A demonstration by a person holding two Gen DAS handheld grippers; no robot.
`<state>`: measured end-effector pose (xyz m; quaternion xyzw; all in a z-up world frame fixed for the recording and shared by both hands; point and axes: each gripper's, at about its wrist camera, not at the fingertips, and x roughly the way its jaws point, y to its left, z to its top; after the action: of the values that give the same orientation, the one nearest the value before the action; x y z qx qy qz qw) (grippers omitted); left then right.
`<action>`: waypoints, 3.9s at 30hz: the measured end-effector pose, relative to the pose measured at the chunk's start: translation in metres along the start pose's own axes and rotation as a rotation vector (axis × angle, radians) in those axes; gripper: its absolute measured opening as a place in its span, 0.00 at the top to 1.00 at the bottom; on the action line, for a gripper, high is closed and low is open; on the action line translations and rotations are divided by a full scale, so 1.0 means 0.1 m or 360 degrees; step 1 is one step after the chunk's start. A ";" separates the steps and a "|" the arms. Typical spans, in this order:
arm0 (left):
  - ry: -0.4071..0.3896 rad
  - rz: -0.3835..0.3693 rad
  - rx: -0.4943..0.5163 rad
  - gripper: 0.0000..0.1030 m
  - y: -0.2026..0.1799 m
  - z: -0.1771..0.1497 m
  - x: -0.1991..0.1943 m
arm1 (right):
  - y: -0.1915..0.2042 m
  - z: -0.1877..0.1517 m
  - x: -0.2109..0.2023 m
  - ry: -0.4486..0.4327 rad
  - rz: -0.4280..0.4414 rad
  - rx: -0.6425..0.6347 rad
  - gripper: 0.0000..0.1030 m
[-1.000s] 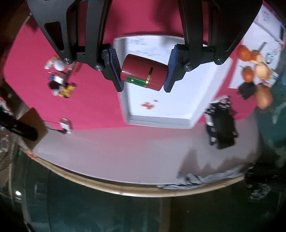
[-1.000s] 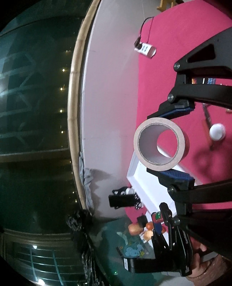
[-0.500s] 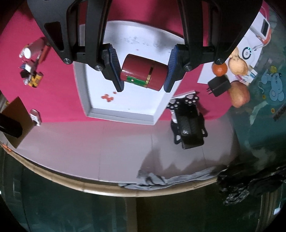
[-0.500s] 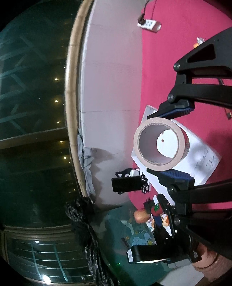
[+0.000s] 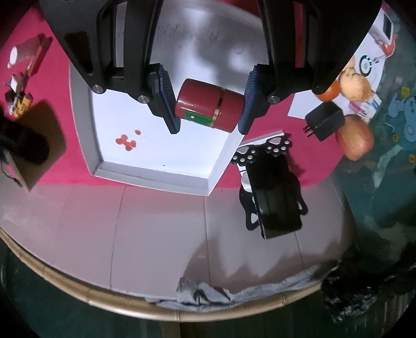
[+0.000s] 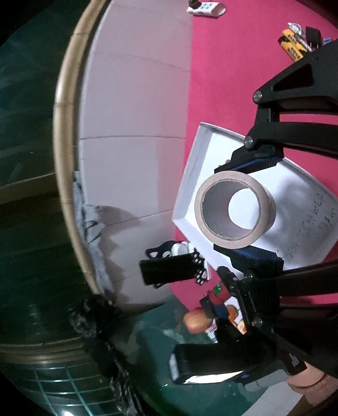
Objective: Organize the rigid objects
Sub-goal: 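Carry the red tin with the left gripper and the tape roll with the right gripper over the white tray, then open the left gripper dropping the red tin while the right gripper releases the tape roll into the tray, then move both grippers back to the remaining objects on the table, then grasp the white pill bottle with the left gripper while the right gripper grasps the dropper bottle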
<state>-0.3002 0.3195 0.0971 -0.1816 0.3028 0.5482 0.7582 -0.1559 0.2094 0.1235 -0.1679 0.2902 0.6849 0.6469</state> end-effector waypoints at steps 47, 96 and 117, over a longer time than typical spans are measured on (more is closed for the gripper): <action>-0.0165 -0.0049 -0.0237 0.00 -0.23 -0.14 -0.37 | -0.42 -0.22 -0.69 -0.0336 -0.0203 0.0244 0.00; 0.0076 -0.0812 0.0796 0.28 -2.50 -1.22 -0.48 | -1.63 -1.84 -1.03 0.0338 -0.0377 0.0131 0.25; -0.0031 -0.0885 0.0601 0.64 -2.25 -0.97 -0.83 | -1.54 -1.66 -1.34 0.0135 -0.0402 0.0155 0.39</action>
<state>-0.1320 0.1258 0.0657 -0.1082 0.3307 0.2563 0.9018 -0.0143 0.0014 0.0481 -0.2004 0.3268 0.5753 0.7225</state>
